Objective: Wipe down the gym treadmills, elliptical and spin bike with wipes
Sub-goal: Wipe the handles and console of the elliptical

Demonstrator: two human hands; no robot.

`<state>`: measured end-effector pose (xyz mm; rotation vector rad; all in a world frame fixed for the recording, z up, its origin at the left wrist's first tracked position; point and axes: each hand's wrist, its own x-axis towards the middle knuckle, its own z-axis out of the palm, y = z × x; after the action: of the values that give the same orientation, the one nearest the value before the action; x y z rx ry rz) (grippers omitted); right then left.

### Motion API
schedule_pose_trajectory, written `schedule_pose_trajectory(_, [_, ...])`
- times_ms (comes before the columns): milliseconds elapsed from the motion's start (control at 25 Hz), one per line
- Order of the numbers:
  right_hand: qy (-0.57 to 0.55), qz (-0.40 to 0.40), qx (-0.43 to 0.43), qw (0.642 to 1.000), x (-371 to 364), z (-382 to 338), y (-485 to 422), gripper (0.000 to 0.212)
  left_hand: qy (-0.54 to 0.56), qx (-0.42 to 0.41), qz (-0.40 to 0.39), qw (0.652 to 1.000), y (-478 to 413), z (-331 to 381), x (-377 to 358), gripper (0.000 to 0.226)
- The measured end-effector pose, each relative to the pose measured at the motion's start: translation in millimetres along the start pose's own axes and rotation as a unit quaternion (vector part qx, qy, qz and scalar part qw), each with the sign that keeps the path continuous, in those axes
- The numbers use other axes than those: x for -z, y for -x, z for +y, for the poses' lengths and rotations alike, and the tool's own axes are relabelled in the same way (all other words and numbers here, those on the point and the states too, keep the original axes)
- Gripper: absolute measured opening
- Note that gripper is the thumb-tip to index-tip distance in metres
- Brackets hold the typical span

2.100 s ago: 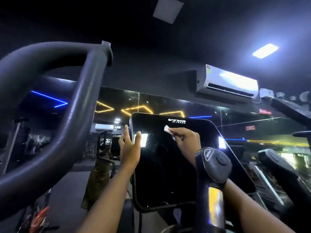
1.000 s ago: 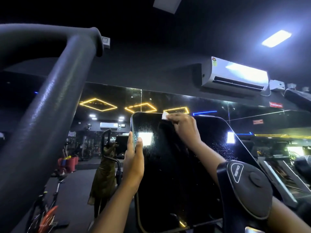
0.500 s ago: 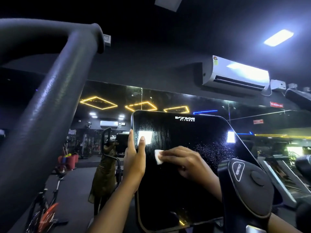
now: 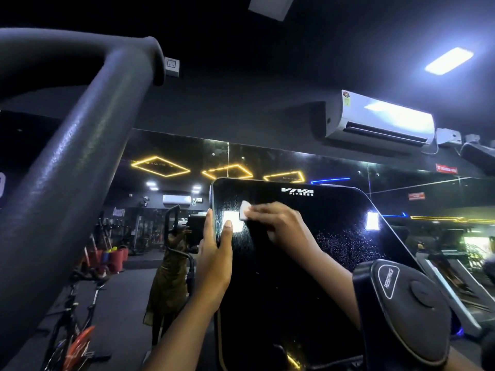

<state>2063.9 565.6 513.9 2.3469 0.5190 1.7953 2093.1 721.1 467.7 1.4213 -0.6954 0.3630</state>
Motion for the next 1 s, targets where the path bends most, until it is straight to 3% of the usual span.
schedule_pose_trajectory(160, [-0.037,-0.042,0.121,0.991,29.5,-5.6,49.1,0.042,0.002,-0.011,0.009,1.000,0.5,2.4,-0.5,0.056])
schedule_pose_trajectory(240, [-0.029,-0.011,0.072,0.997,33.6,18.6,34.6,0.053,0.003,-0.003,0.007,1.000,0.8,2.0,0.4,0.056])
schedule_pose_trajectory(320, [0.009,0.064,-0.071,0.995,33.1,54.7,2.8,0.048,0.002,0.005,0.003,1.000,1.7,1.0,0.4,0.057])
schedule_pose_trajectory(400, [0.039,0.035,-0.156,0.986,29.2,82.9,-23.2,0.039,0.001,0.001,0.003,1.000,2.0,1.0,1.2,0.058])
schedule_pose_trajectory(480, [0.063,-0.020,-0.163,0.984,19.0,93.3,-30.9,0.040,0.007,-0.003,0.002,1.000,0.7,1.6,0.8,0.058])
schedule_pose_trajectory(640, [0.044,-0.003,-0.098,0.994,33.1,80.6,13.8,0.047,0.007,-0.003,0.002,1.000,0.4,0.5,0.3,0.059])
schedule_pose_trajectory(760, [0.008,-0.052,-0.065,0.996,43.5,57.8,62.6,0.039,0.007,0.002,0.004,1.000,-2.3,-0.1,0.1,0.059])
schedule_pose_trajectory(840, [-0.044,-0.191,-0.146,0.970,40.0,42.6,73.3,0.058,-0.002,0.004,0.006,1.000,-2.0,-0.2,-0.3,0.059])
schedule_pose_trajectory(920, [0.048,-0.269,-0.060,0.960,37.9,47.8,71.3,0.051,-0.005,0.001,0.005,1.000,0.0,-0.4,-0.3,0.059])
schedule_pose_trajectory(960, [0.062,-0.271,-0.089,0.957,45.1,45.8,65.9,0.046,-0.005,-0.001,0.004,1.000,0.7,-0.3,-0.2,0.059])
schedule_pose_trajectory(1000, [0.052,-0.189,-0.126,0.972,52.7,44.6,60.2,0.034,-0.005,-0.002,0.003,1.000,0.9,-0.5,-0.4,0.059])
